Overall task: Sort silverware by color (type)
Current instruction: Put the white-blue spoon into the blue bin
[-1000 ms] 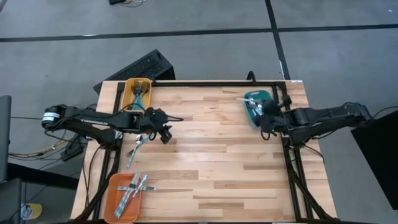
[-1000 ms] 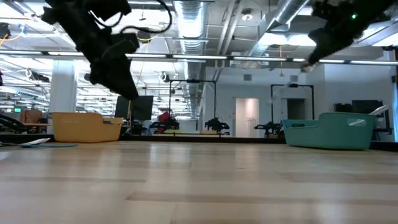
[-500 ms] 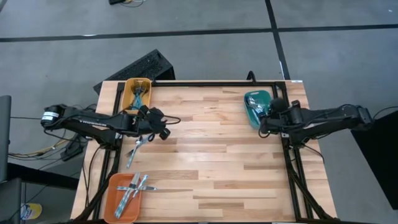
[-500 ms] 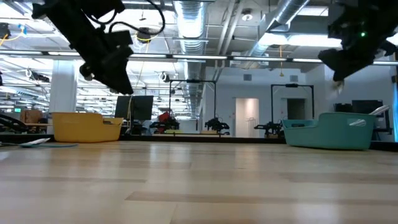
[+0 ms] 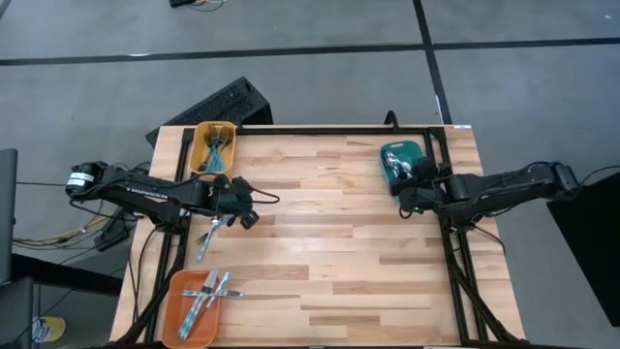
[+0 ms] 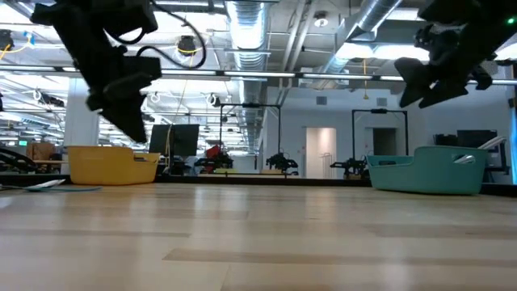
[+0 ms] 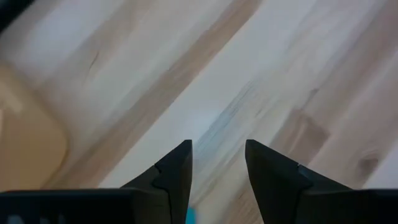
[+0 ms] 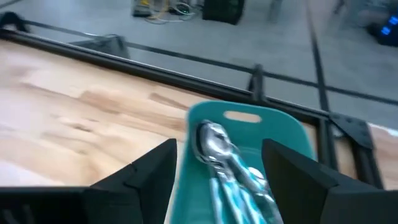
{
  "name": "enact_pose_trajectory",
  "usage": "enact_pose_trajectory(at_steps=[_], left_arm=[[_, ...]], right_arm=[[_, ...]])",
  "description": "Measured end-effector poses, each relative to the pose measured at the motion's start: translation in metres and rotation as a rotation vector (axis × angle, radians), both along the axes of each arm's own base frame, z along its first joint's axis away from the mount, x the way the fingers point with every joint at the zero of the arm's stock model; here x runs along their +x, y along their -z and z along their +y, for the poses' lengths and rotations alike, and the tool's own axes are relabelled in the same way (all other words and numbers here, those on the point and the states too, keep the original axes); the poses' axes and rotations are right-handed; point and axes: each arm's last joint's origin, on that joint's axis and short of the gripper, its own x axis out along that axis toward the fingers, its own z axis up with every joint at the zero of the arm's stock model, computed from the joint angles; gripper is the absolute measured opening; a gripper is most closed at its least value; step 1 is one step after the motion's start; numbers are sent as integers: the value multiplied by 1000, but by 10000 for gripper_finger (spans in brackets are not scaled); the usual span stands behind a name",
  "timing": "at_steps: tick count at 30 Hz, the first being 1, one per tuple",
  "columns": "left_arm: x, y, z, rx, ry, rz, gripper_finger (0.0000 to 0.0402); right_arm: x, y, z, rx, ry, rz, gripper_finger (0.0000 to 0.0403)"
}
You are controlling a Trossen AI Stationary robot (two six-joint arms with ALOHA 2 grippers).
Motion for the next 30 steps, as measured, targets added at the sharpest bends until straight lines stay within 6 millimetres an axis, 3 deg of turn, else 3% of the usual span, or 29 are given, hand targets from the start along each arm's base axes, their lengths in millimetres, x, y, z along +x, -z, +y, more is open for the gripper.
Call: enact_pose_trajectory(at_steps=[8, 17, 25, 30], left_arm=[[-21, 7, -6, -129, -181, 135, 137], [-30, 10, -13, -106, -259, 177, 137], [-53, 42, -6, -189, -386, 281, 137], [-55, 50, -6, -229, -387, 274, 137]], right_arm=[[17, 4, 6, 1, -35, -42, 255], [38, 22, 6, -5, -23, 33, 254], [55, 22, 17, -9, -136, -5, 254], [60, 16, 18, -33, -180, -22, 254]])
